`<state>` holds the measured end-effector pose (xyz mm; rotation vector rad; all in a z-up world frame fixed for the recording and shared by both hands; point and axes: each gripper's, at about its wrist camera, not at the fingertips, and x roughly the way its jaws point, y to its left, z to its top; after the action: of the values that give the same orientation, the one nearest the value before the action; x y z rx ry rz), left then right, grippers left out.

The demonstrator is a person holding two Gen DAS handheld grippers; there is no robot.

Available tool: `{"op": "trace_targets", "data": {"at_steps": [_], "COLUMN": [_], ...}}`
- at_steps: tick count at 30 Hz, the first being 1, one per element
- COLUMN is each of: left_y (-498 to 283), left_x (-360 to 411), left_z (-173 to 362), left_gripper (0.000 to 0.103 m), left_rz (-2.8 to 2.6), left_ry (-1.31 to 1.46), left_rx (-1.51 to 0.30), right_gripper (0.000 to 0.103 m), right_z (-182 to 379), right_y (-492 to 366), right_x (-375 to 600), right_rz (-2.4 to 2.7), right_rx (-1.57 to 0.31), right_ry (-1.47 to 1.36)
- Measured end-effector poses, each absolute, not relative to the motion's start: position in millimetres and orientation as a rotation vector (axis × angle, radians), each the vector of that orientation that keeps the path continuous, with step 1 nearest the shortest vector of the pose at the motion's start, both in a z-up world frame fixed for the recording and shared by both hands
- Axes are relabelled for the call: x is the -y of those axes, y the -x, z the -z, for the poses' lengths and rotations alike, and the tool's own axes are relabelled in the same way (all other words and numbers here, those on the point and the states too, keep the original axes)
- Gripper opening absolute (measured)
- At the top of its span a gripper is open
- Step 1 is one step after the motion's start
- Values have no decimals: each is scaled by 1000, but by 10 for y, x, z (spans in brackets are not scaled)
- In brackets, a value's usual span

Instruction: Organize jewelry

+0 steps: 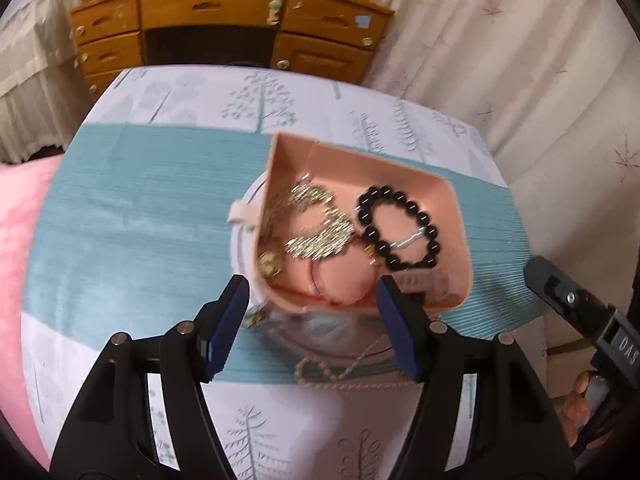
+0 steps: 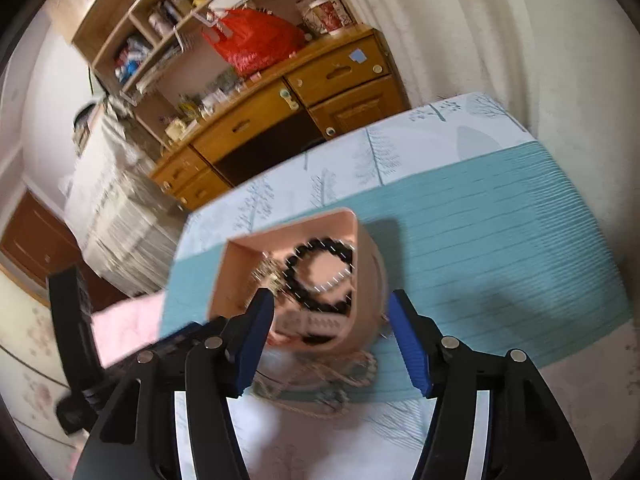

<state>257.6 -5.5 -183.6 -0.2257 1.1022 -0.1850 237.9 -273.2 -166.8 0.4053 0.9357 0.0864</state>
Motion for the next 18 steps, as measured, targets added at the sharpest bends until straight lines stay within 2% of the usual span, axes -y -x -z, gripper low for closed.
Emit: {"op": "trace_targets", "data": {"at_steps": [10,18], "left_y": [-2227,-2015], "left_x": [-89,18], "left_z": [2034,2133], "left_gripper": [63,63], "left_rz": [73,100], "left_ry": [195,242], "left_rx": [-1144,-1176], "right_gripper": [63,62], "right_z": [1932,2139], "right_y": [-2055,-1870], "right_x": [2383,2171], "right_rz": [-108,-203], "right_rx": [-952,-908], "right_ry": [0,222]}}
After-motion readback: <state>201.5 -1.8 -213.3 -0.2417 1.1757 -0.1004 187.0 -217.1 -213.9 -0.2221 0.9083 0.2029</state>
